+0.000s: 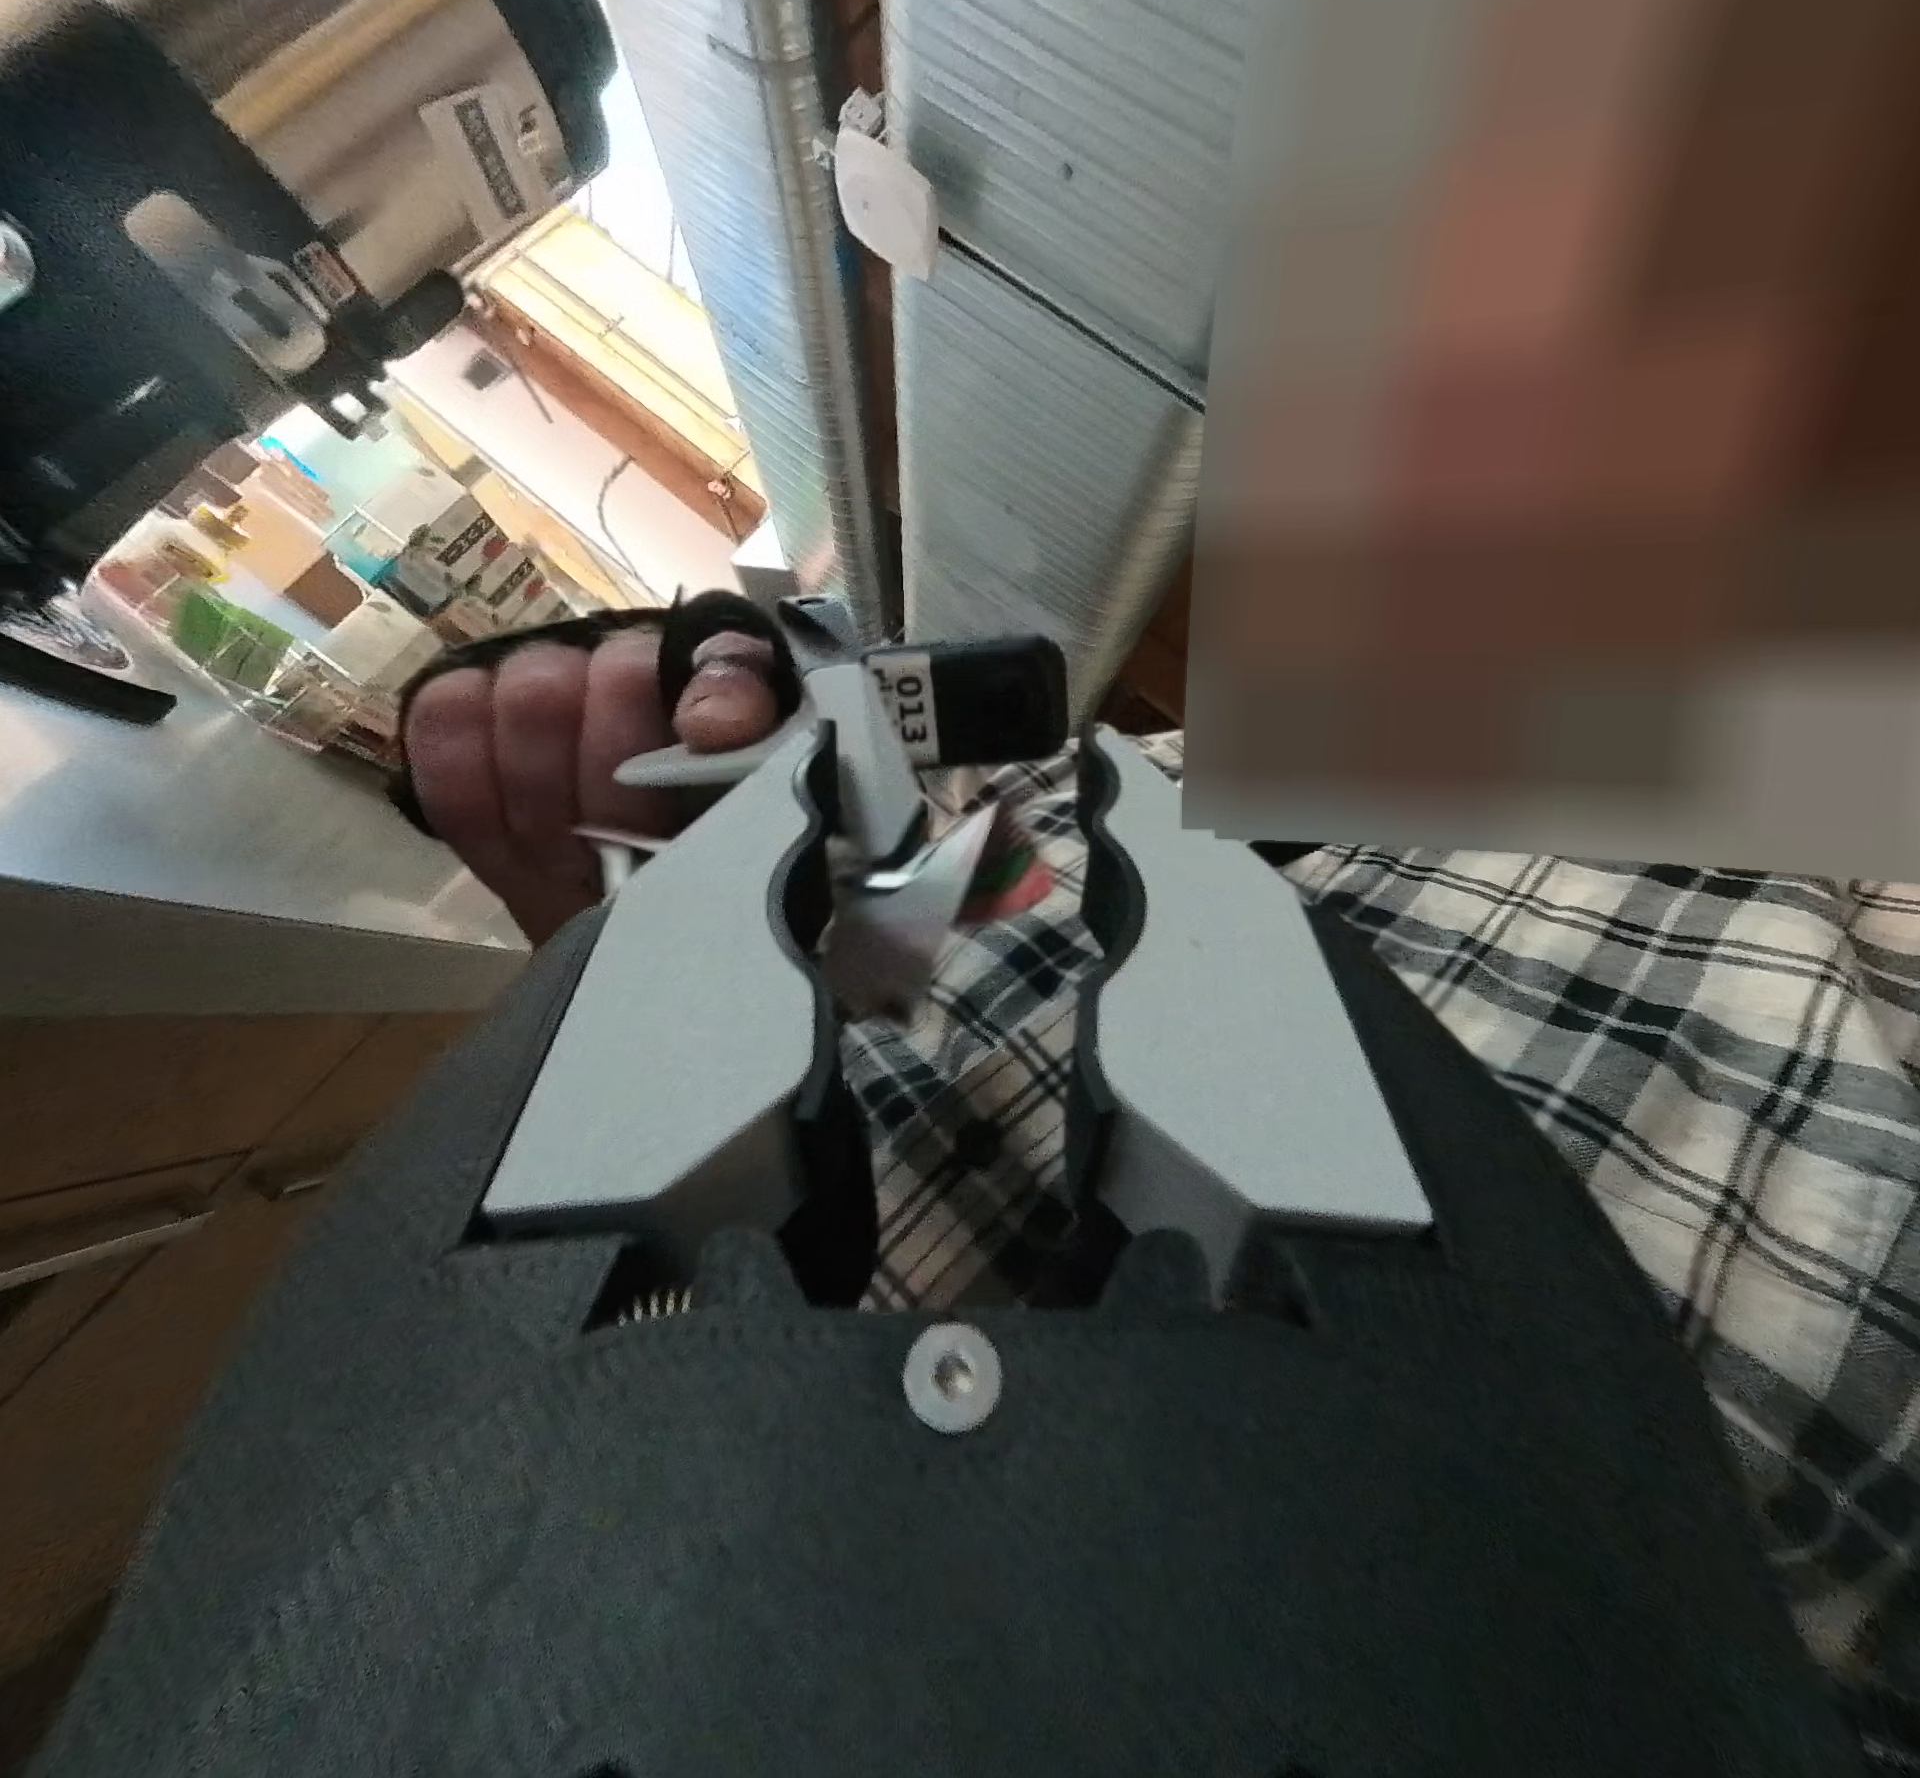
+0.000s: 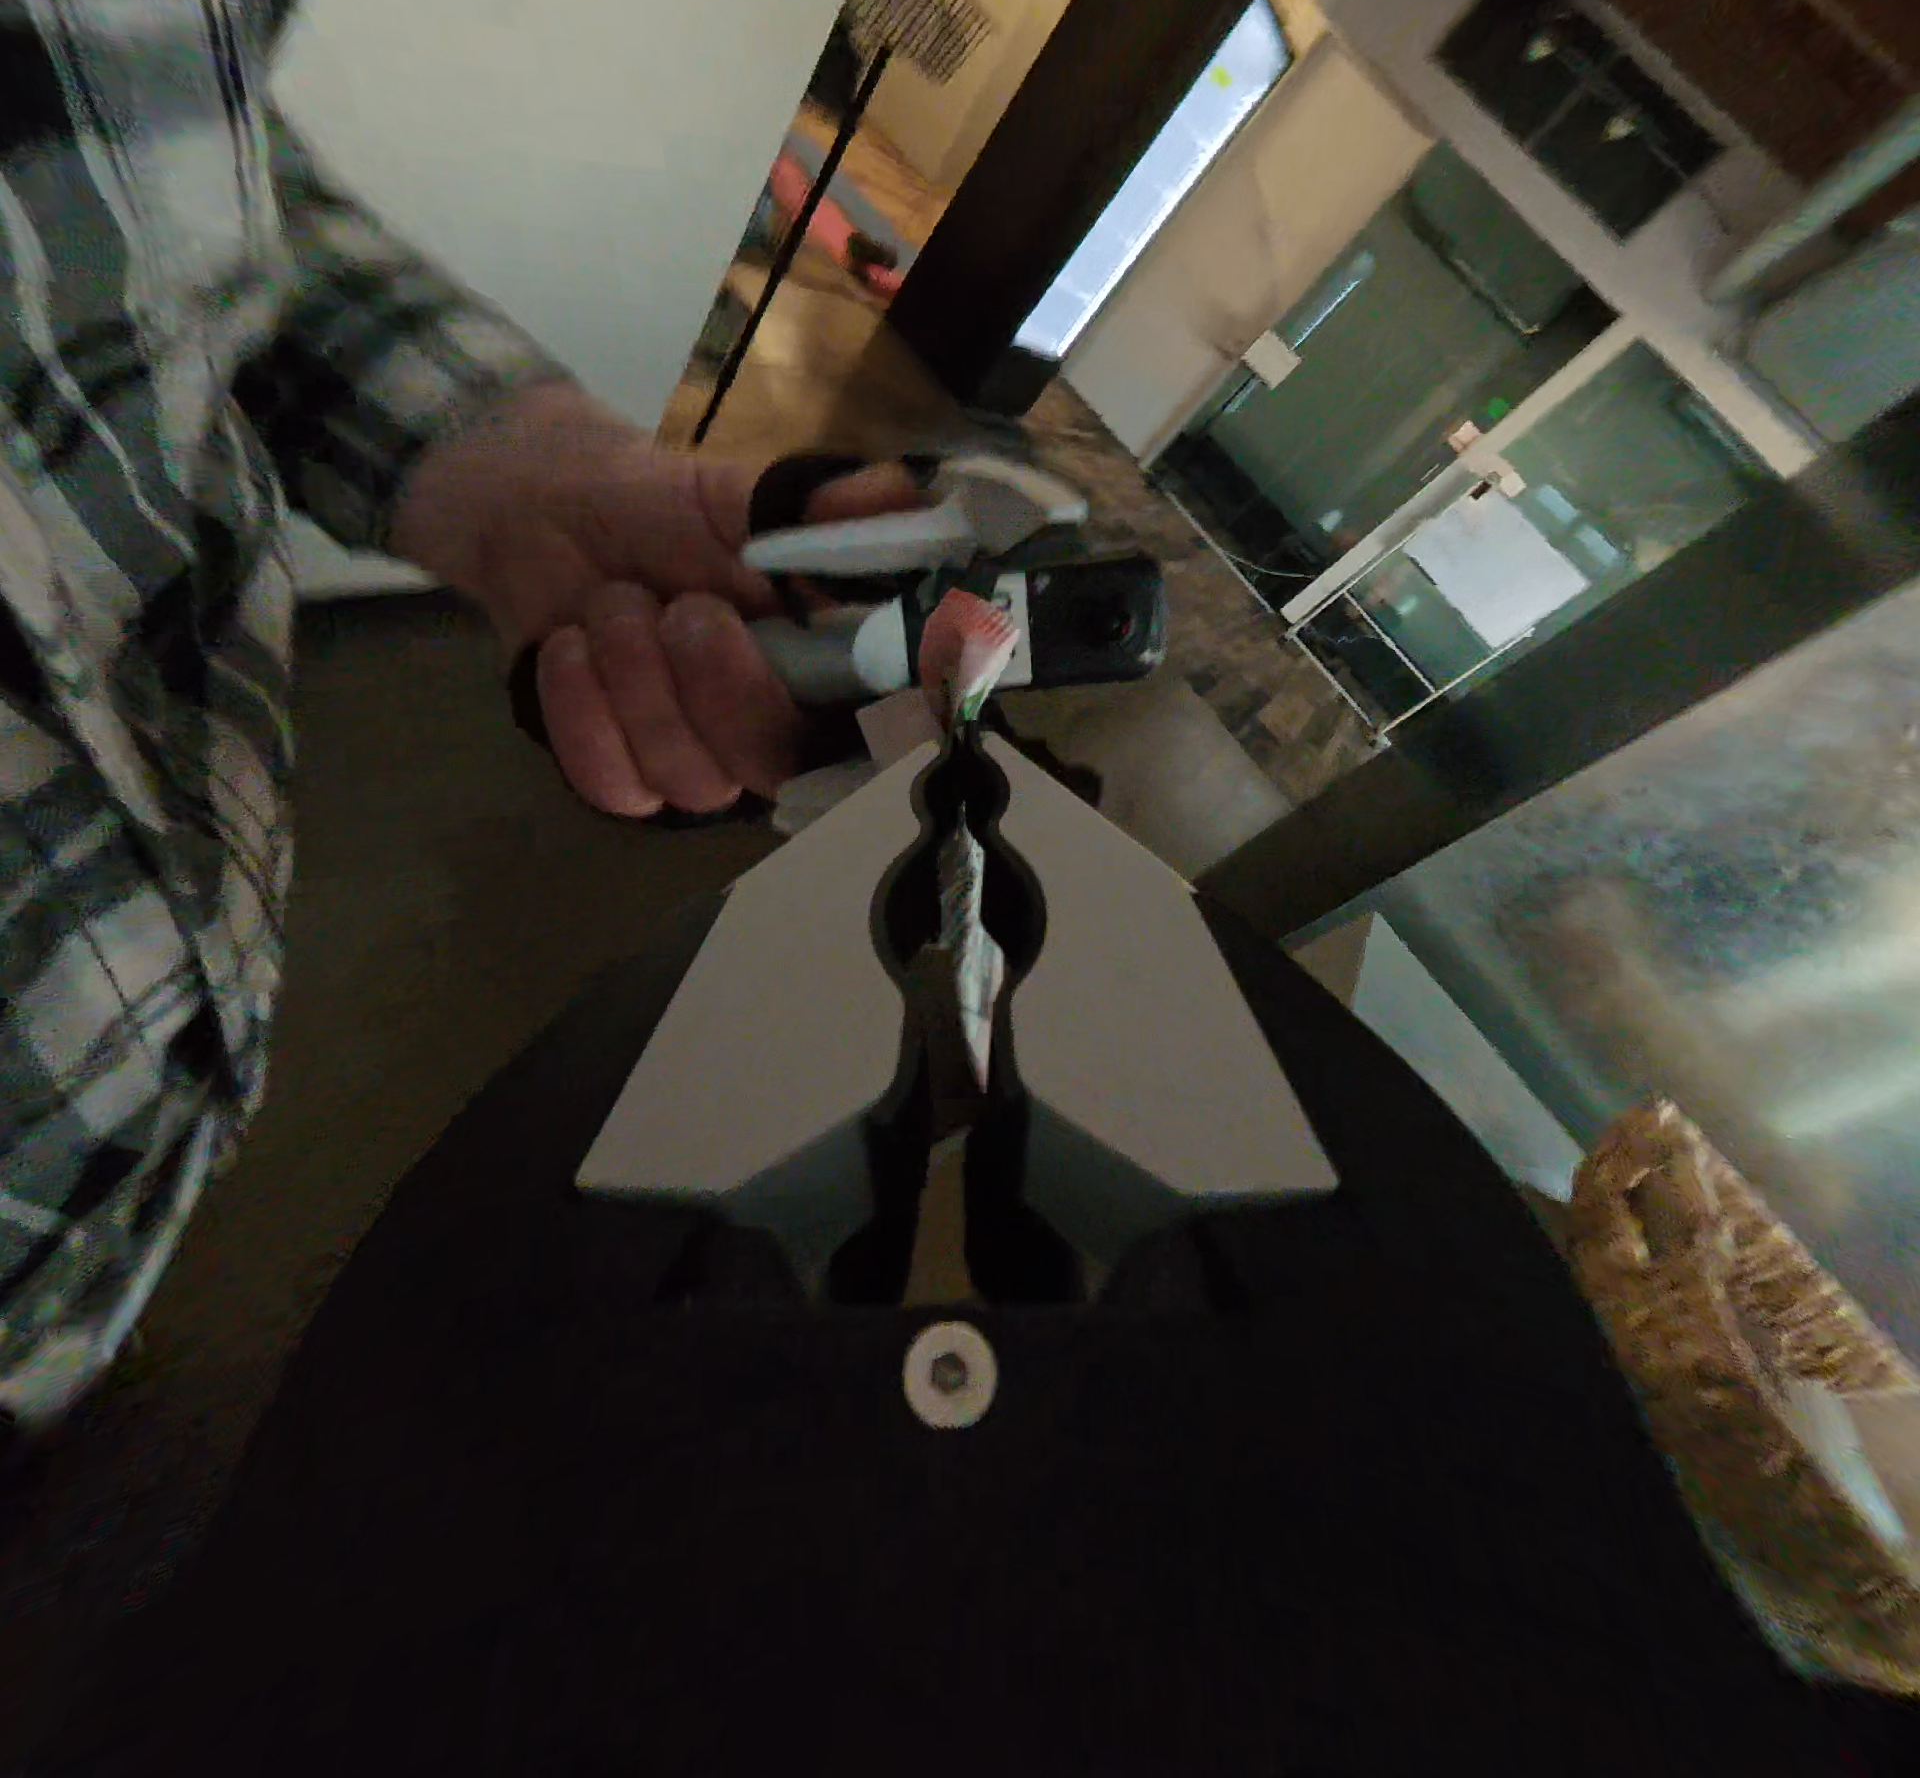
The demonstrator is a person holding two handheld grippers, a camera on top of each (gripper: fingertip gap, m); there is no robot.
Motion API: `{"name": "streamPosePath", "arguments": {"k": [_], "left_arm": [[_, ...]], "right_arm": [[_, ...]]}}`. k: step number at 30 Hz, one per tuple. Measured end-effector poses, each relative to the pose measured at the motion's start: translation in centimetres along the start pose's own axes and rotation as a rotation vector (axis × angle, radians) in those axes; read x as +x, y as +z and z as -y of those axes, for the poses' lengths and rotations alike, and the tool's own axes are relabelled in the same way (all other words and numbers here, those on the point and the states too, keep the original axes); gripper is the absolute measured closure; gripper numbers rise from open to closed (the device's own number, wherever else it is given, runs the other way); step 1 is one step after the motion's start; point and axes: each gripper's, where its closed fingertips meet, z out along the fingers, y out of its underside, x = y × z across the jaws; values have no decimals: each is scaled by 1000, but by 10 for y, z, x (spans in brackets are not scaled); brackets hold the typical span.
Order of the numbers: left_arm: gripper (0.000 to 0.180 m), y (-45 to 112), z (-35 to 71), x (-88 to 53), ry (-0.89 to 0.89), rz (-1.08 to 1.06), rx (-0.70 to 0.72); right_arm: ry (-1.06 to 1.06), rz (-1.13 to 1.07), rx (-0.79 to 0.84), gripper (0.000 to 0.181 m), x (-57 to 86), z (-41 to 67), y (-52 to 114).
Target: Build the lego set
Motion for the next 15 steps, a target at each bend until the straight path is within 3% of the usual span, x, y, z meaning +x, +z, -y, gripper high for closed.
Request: {"name": "streamPosePath", "arguments": {"k": [6,10,15], "left_arm": [[146,-59,24,8,85,159,100],[126,-103,45,-4,130,299,124],[123,-138,81,-15,156,344,115]], "right_arm": [[-175,86,-23,181,4,-9,62],[-214,152,54,181,16,-9,95],[-266,229,152,181,44,-24,144]]}}
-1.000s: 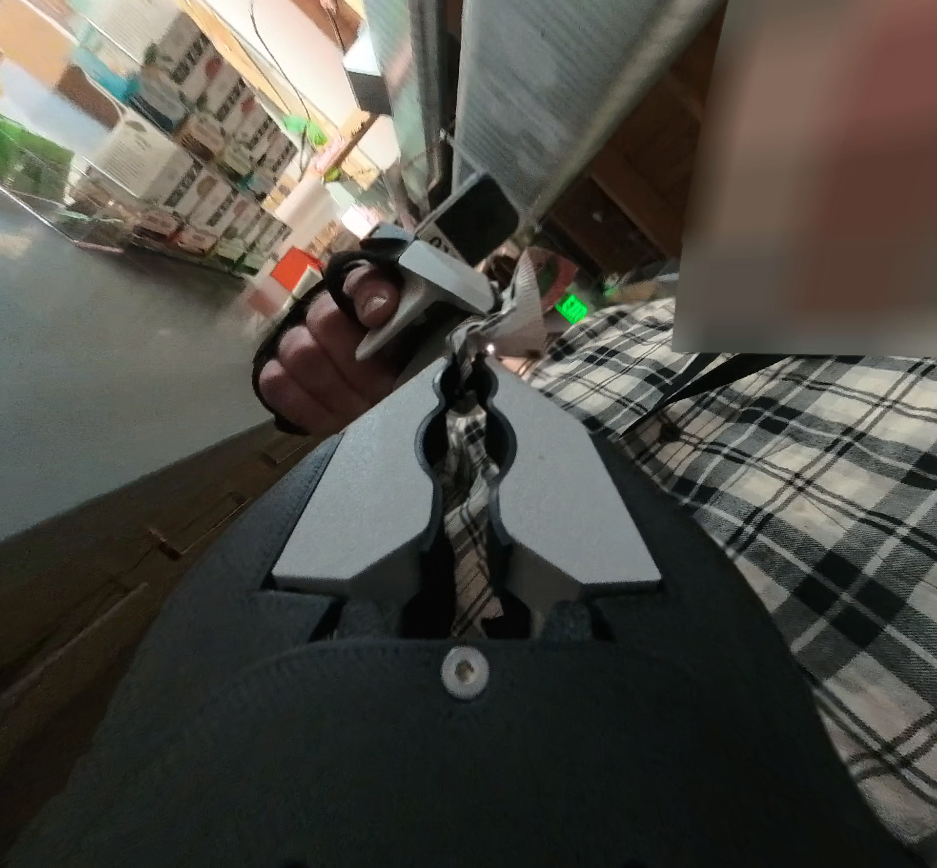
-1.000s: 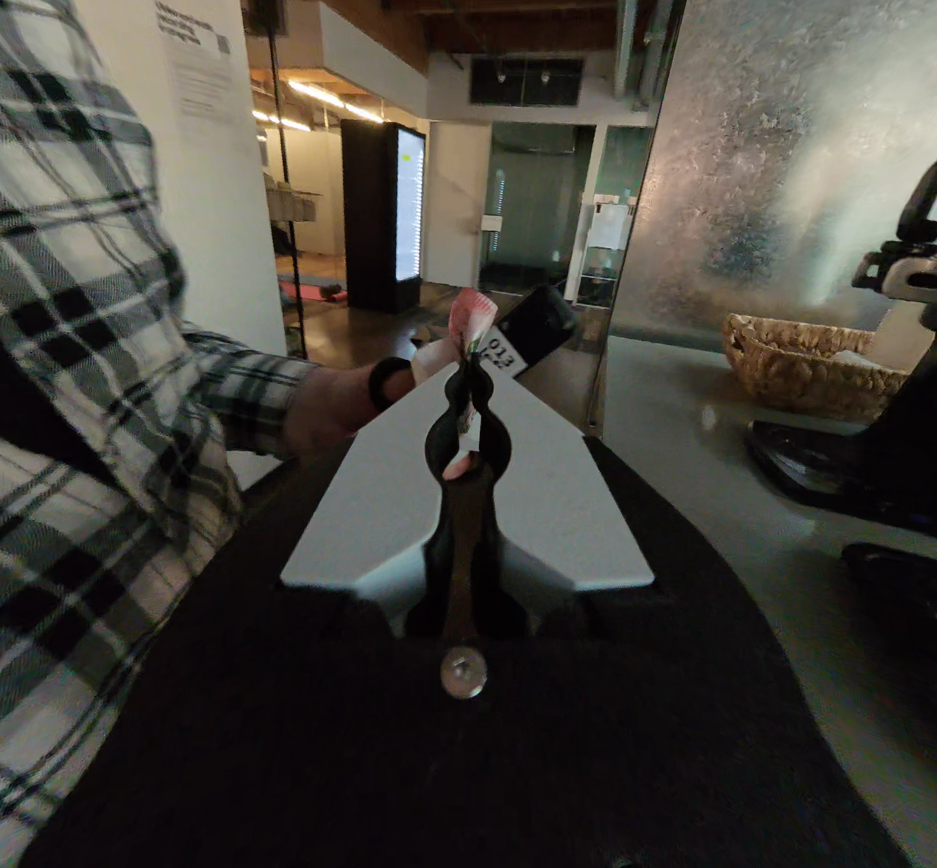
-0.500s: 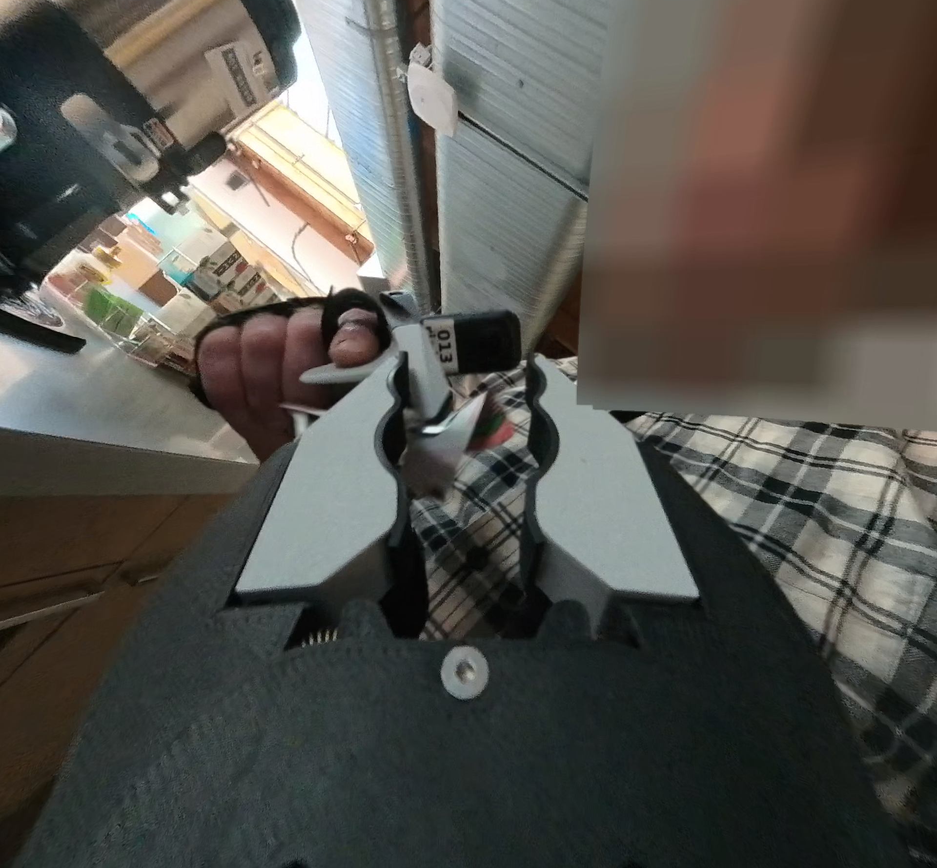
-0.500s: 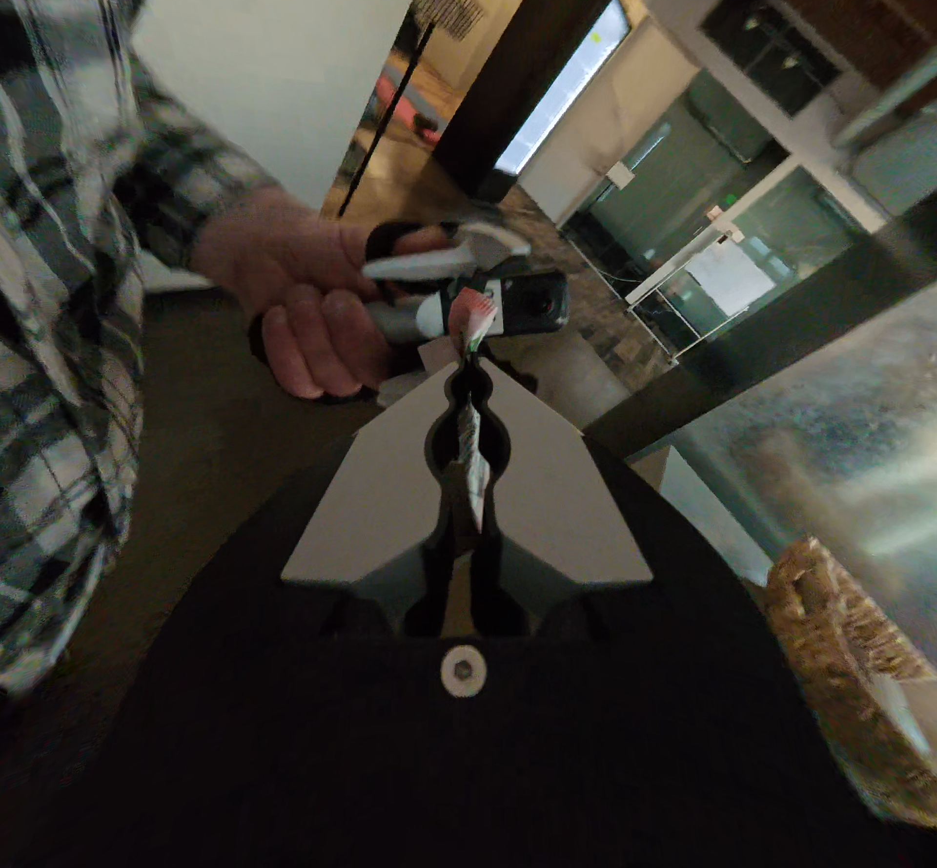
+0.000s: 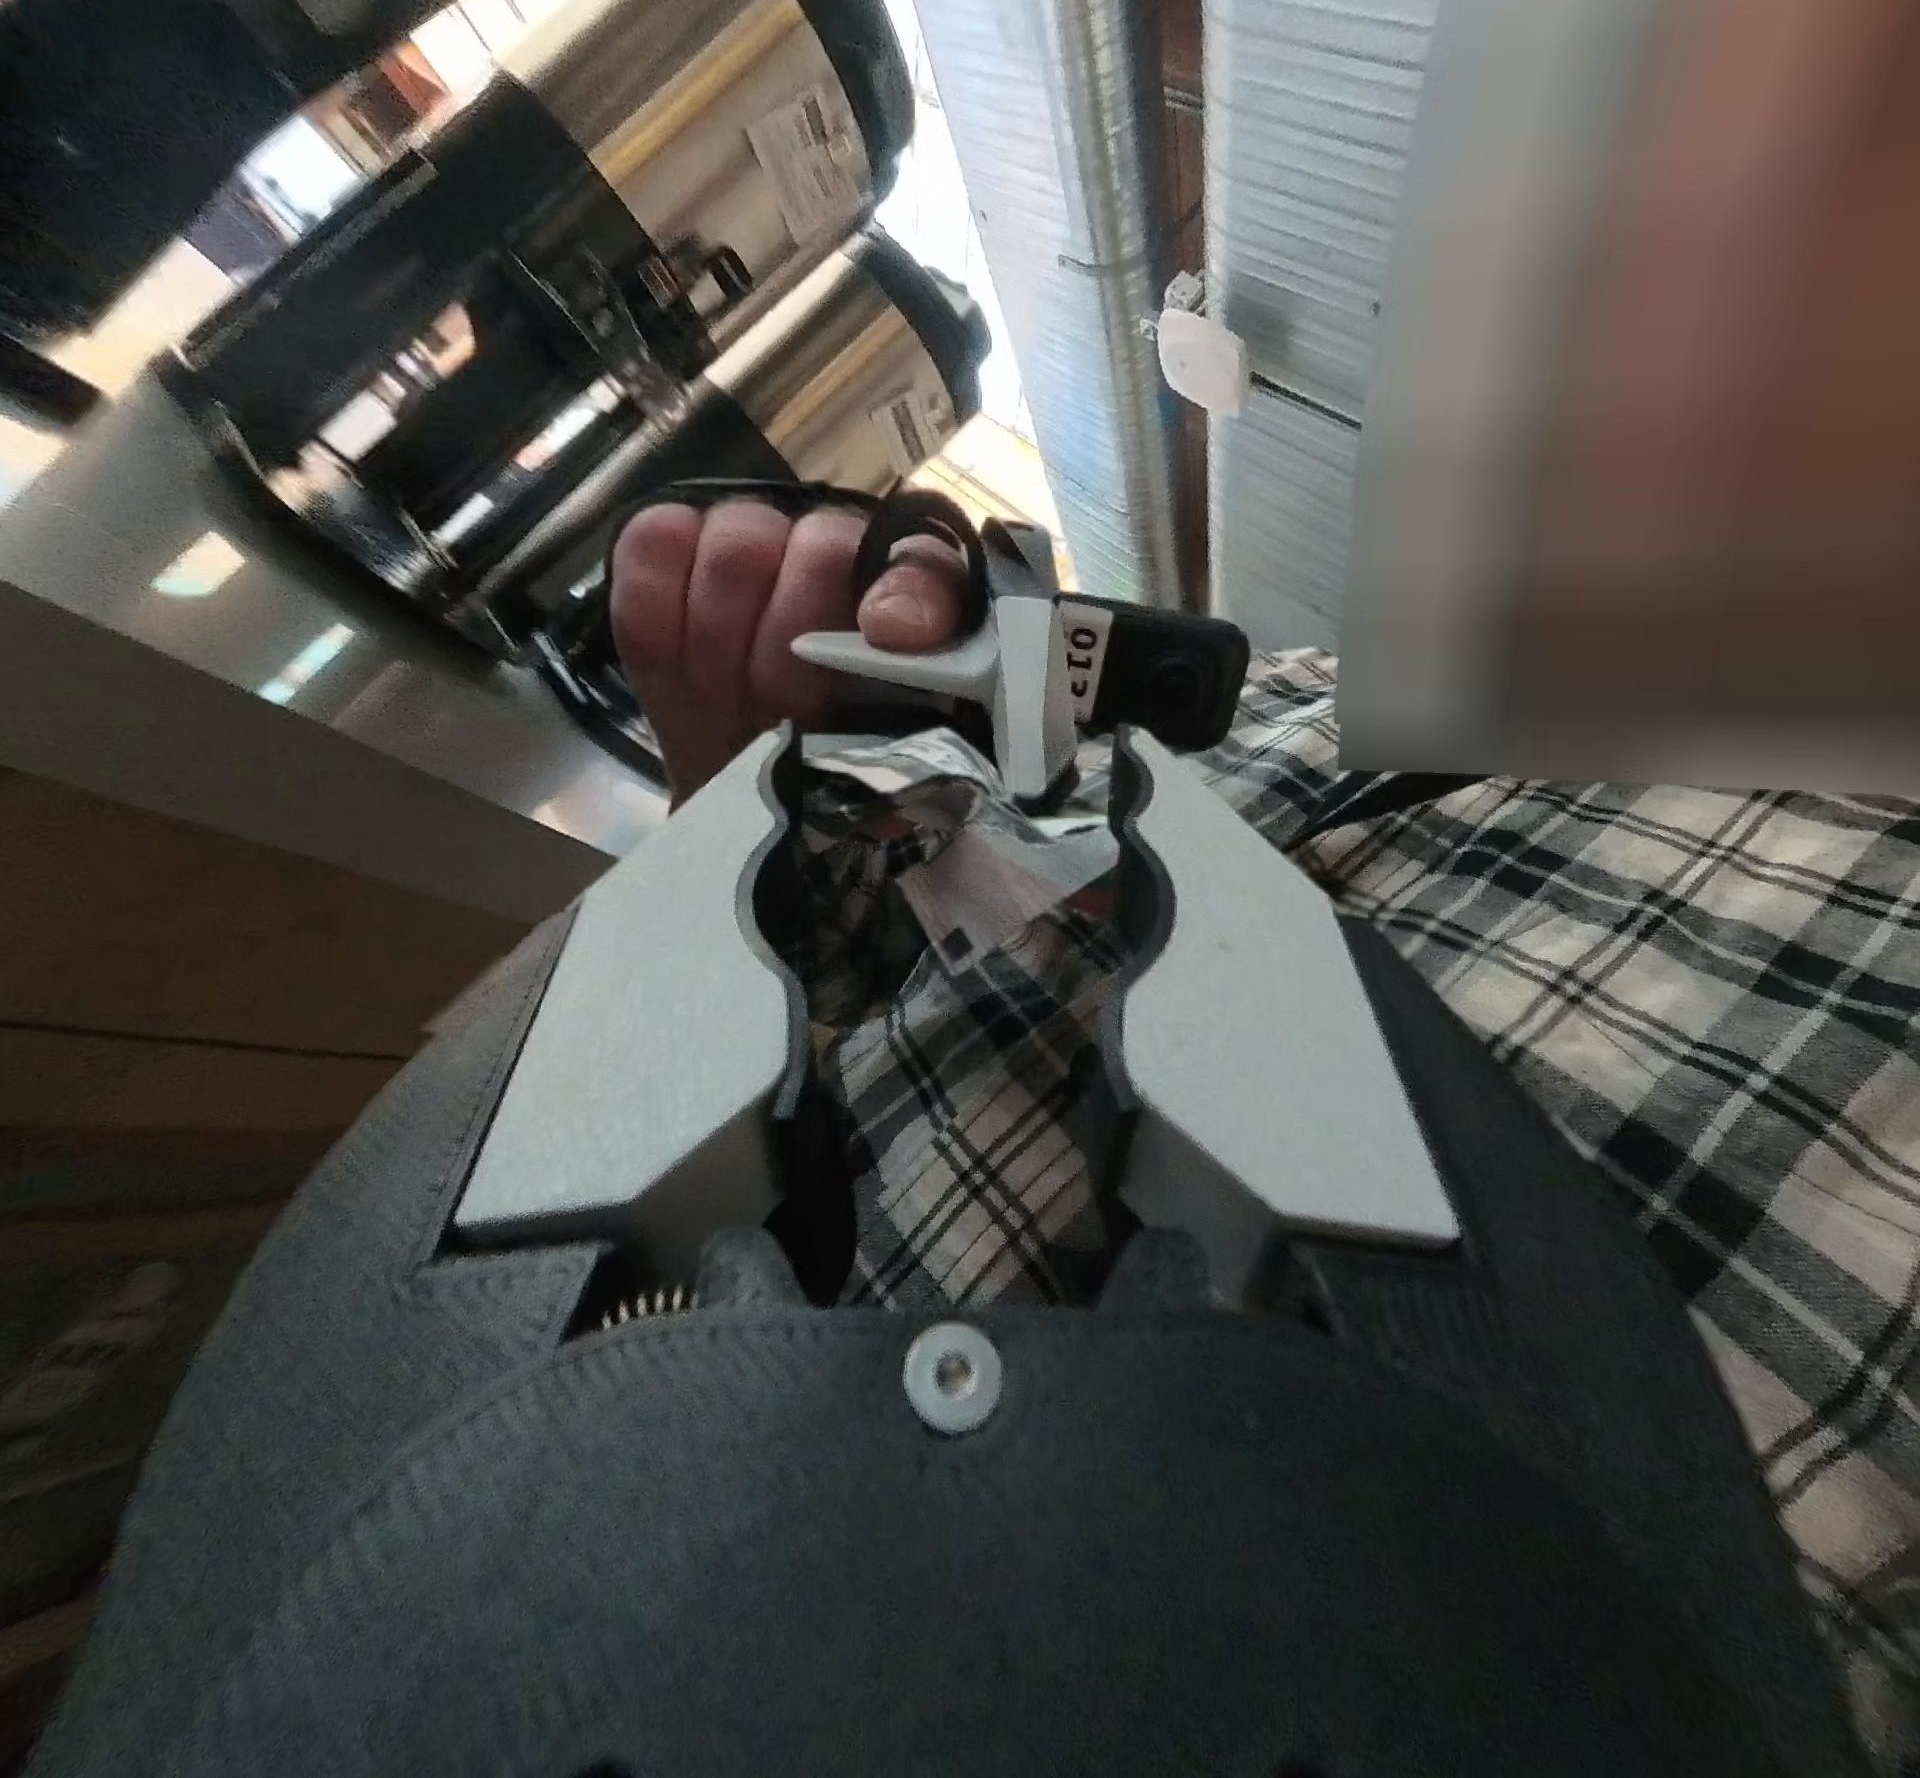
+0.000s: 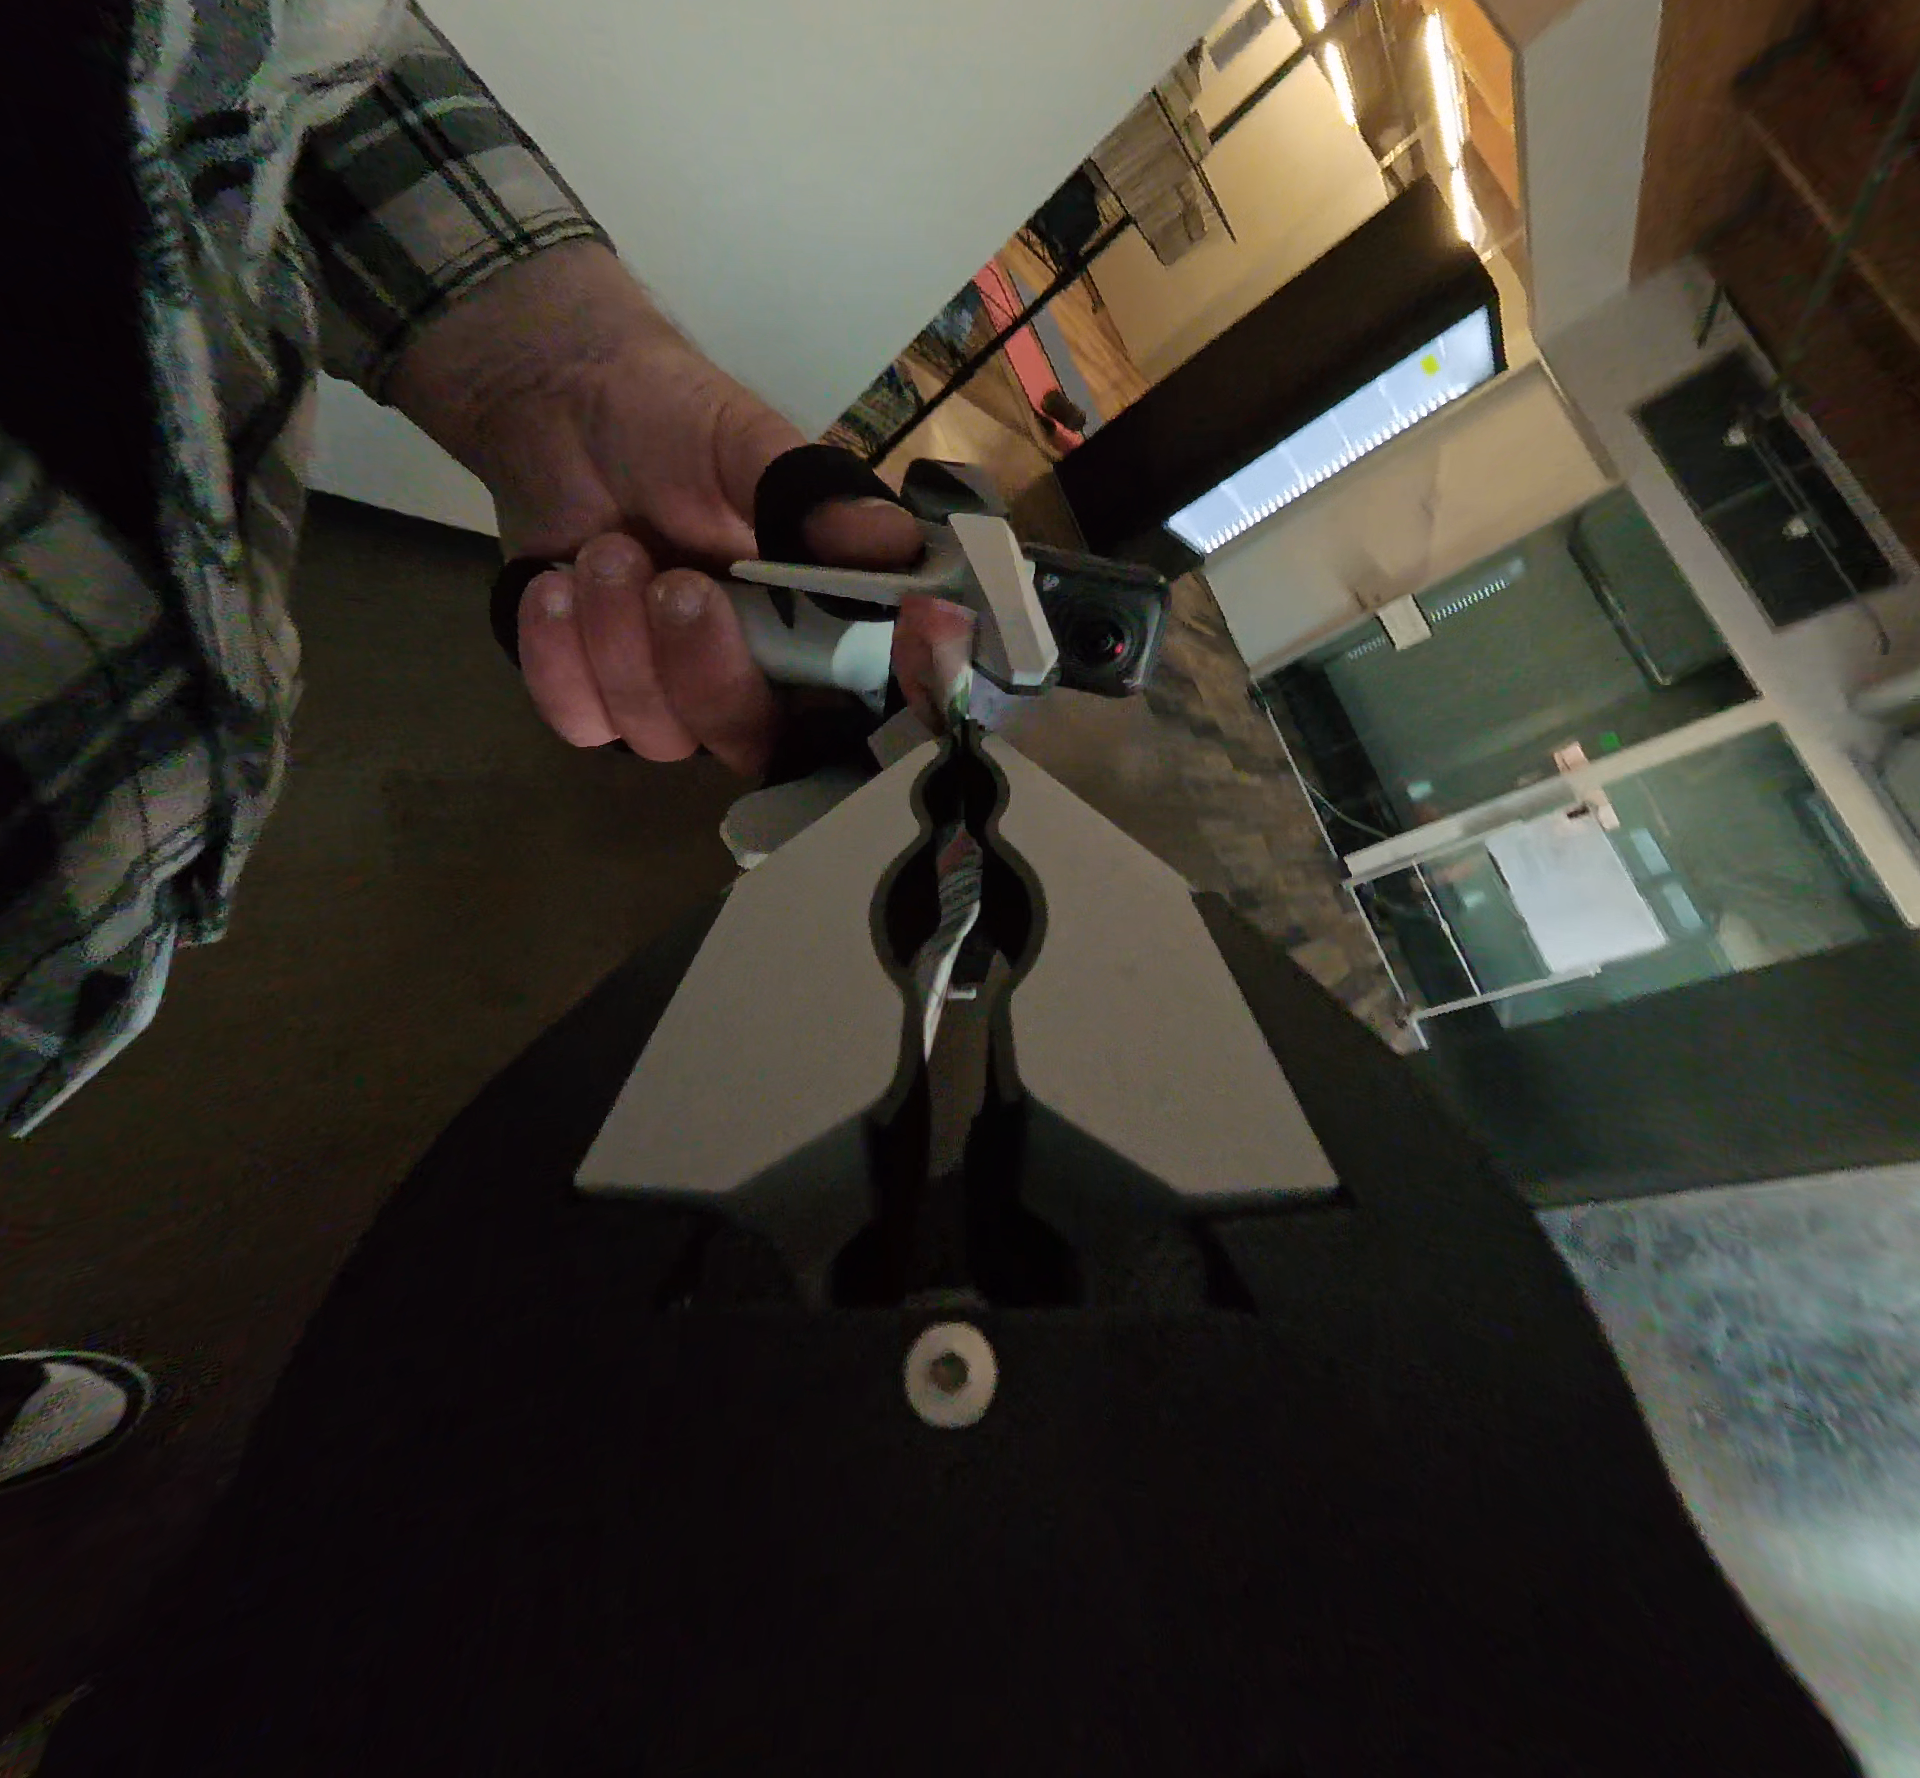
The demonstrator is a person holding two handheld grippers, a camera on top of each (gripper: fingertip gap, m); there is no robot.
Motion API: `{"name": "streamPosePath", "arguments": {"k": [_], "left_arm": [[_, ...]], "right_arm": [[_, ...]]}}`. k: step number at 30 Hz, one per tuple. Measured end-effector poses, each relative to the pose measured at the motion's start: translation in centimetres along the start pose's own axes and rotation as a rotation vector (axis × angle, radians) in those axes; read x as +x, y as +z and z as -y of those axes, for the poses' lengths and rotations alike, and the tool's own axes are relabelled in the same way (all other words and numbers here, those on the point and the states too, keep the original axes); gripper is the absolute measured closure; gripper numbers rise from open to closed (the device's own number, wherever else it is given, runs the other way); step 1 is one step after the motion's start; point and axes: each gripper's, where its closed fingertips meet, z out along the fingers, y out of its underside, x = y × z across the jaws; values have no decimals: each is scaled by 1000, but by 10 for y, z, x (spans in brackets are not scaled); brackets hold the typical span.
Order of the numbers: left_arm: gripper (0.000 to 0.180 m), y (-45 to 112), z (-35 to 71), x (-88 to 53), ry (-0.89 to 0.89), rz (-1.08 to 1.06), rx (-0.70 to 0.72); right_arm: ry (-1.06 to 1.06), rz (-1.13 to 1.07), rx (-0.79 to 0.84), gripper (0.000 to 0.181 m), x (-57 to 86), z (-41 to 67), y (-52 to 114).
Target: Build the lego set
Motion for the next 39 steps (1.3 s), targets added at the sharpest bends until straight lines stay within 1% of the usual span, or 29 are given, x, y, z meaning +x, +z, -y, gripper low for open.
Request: {"name": "streamPosePath", "arguments": {"k": [3,4,7,12,17,20,22,25,28,32,35,39], "left_arm": [[131,-9,31,-13,19,8,-6],[137,-12,42,-17,28,12,-2],[145,-21,75,-34,90,67,24],[154,-60,131,-54,142,122,133],[160,-121,179,-64,203,174,212],[162,-171,210,-72,215,175,271],[163,-209,234,-72,241,170,301],[164,-270,272,-69,272,158,322],[164,-337,318,-62,244,159,337],[164,-414,370,-41,252,185,320],[164,-475,410,-28,297,225,364],[163,-555,456,-26,335,274,424]], "right_arm": [[4,35,66,181,31,-24,19],[-3,43,78,181,41,-31,25],[-31,77,123,181,69,-51,44],[-10,118,175,181,110,-81,92],[81,199,268,181,142,-98,159],[130,245,295,181,160,-112,213],[208,287,324,180,173,-117,253],[304,334,350,180,197,-124,319],[393,377,360,179,229,-127,390],[401,397,375,179,266,-118,481],[383,340,393,178,296,-113,547],[363,410,433,178,323,-119,633]]}}
